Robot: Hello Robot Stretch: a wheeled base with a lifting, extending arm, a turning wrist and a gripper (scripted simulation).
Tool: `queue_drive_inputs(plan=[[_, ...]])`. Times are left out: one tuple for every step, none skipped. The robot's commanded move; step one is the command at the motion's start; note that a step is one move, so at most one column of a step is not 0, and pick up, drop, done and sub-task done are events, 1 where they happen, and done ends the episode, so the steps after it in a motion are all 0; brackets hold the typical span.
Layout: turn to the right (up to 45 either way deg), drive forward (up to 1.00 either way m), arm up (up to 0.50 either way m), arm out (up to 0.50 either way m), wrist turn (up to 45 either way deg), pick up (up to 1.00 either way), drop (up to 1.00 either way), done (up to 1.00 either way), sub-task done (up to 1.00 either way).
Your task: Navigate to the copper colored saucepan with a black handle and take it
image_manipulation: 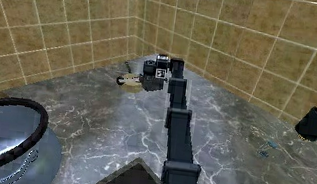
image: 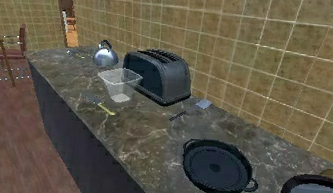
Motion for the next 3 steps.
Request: queue_drive_inputs(plan=[[0.0, 0.00, 0.00, 0.00, 0.0, 1.00, 0.00, 0.00, 0.00], [0.0, 0.00, 0.10, 0.00, 0.0, 0.00, 0.00, 0.00, 0.00], [0.0, 0.00, 0.00, 0.00, 0.0, 0.00, 0.00, 1.00, 0.00]])
